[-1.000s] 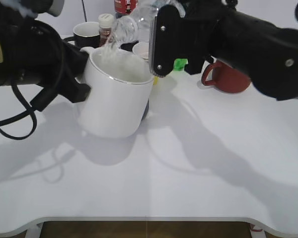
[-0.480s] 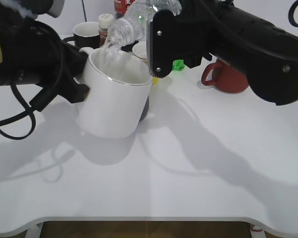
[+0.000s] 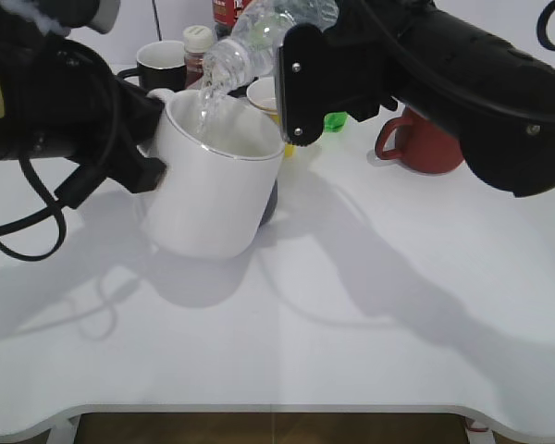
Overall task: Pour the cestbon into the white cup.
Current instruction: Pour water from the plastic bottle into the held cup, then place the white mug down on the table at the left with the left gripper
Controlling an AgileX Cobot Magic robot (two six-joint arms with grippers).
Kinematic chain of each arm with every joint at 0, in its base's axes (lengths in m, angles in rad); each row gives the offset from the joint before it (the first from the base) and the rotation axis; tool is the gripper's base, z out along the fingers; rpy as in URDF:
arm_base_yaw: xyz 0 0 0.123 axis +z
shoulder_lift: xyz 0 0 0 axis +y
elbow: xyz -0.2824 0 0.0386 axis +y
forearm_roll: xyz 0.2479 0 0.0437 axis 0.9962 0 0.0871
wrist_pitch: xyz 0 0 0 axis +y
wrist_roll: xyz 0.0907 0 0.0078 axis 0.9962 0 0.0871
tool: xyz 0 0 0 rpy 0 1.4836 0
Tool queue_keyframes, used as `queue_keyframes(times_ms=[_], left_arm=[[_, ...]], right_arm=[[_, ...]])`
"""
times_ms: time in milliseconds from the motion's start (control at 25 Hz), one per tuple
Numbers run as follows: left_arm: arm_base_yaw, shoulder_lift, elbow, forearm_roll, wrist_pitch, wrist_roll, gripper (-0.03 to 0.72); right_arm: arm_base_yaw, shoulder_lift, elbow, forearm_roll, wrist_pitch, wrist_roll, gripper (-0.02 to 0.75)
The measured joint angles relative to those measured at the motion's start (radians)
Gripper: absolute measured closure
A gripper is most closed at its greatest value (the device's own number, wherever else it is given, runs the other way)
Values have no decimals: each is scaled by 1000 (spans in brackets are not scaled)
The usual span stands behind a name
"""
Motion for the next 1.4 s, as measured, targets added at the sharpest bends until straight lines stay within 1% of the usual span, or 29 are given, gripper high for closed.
queue_keyframes(times_ms=[480,600,680,760,880,1080,1200,1280,1400], left_arm=[[0,0,0,0,0,0,655],[0,0,0,0,-1,0,655],[0,0,0,0,-2,0,655],[0,0,0,0,-3,0,655],[0,0,0,0,-4,0,655],[1,0,0,8,-29,-1,655],[16,0,0,15,-45,-1,655],[40,0,0,15,-55,-1,655],[101,1,0,14,-105,-1,655]], right_arm=[[0,0,0,-3,-4,0,279],[0,0,0,-1,16,45,279],[0,0,0,7,54,110,279],[0,0,0,23,100,199,279],[0,-2,0,58,169,390,279],[0,-28,0,73,315,763,272],[-17,-48,0,73,344,993,276],[-46,-63,-2,51,362,1167,276],[-115,-76,-6,-46,400,1382,276]])
